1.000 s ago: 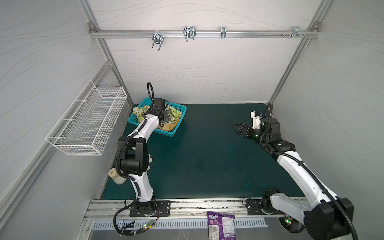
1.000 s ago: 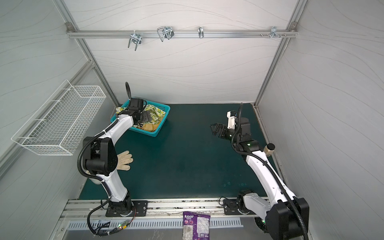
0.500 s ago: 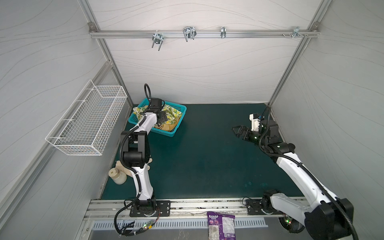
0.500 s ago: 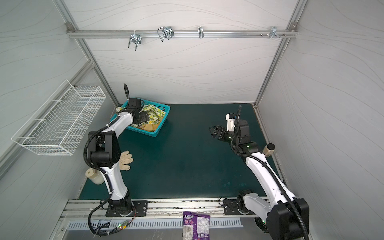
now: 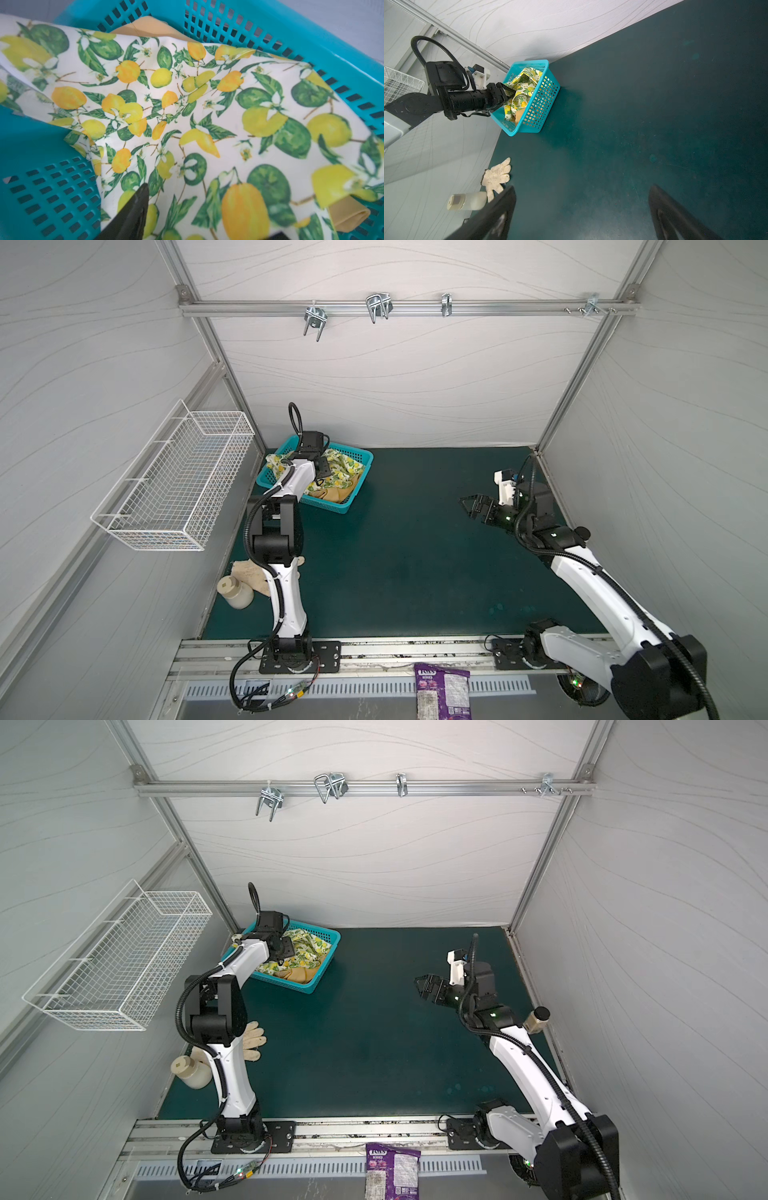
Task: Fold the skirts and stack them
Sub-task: 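Grasp the lemon-print skirt in the basket with the left gripper while the right advances, then lift the lemon-print skirt out with the left gripper and drag it onto the table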
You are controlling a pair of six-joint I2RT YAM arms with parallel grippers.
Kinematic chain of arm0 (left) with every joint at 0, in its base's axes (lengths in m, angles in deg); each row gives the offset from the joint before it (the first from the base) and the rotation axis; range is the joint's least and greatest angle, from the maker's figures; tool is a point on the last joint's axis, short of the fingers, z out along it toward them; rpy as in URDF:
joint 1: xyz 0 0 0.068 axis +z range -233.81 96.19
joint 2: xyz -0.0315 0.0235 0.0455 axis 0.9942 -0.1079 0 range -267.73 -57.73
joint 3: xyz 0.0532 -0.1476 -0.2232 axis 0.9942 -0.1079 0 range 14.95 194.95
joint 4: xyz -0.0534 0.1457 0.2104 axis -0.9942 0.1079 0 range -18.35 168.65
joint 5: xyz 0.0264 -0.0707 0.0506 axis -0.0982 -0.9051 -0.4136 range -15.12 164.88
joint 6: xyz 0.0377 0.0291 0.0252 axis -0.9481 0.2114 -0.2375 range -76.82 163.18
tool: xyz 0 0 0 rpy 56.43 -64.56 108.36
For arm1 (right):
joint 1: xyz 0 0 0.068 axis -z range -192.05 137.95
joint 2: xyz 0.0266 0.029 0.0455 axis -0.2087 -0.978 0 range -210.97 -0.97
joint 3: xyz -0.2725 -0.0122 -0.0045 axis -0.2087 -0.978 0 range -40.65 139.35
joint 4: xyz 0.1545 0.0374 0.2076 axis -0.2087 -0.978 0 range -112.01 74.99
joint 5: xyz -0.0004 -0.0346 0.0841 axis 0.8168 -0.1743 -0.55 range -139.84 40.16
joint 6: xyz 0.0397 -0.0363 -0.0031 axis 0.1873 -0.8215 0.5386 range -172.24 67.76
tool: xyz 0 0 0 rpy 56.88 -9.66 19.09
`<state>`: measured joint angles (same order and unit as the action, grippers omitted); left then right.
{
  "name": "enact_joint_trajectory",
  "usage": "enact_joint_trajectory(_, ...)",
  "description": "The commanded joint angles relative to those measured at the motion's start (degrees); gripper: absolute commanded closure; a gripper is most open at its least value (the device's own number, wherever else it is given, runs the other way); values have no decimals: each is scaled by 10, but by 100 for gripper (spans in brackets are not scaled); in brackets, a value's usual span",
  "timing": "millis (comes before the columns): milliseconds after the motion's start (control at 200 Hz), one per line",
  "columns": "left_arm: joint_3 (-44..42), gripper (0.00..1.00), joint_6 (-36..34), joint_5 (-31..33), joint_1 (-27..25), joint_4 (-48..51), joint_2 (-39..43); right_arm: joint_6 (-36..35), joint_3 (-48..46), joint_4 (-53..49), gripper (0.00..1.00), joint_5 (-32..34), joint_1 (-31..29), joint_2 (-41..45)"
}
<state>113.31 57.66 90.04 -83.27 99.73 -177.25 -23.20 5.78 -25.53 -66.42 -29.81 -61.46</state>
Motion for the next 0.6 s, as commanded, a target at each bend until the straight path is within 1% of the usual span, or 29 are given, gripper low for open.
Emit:
enact_joint_trajectory(0,35,50,-2,-7,7,5,-20,7,-9,11,1,-1,-5,10)
enact_joint_trajectory(100,39,64,-1,-12,8,10,-20,11,-13,14,1,-2,-7,11)
enact_joint_trajectory(140,39,71,-1,-17,9,10,-18,11,-15,15,1,-1,-8,12)
enact_joint_trajectory(160,39,77,-1,-20,8,10,-16,12,-16,16,1,0,-8,13)
enact_joint_trajectory(190,38,81,-1,-26,8,10,-12,12,-18,16,1,1,-9,14)
enact_joint_trajectory(210,38,88,-2,-28,9,10,-10,13,-19,18,1,1,-10,15)
enact_joint_trajectory(245,38,92,-1,-33,8,11,-4,14,-21,19,1,4,-11,17)
enact_joint_trajectory(260,38,96,-1,-36,8,11,-3,14,-22,20,1,4,-11,18)
enact_joint_trajectory(275,38,98,-1,-38,8,12,1,14,-23,20,1,4,-11,18)
enact_joint_trajectory(310,38,100,1,-44,8,13,7,15,-25,21,1,5,-11,20)
enact_joint_trajectory(450,30,100,5,-66,5,15,39,21,-28,23,1,6,-13,29)
enact_joint_trajectory(595,10,100,17,-91,-5,8,91,23,-31,30,1,11,-19,40)
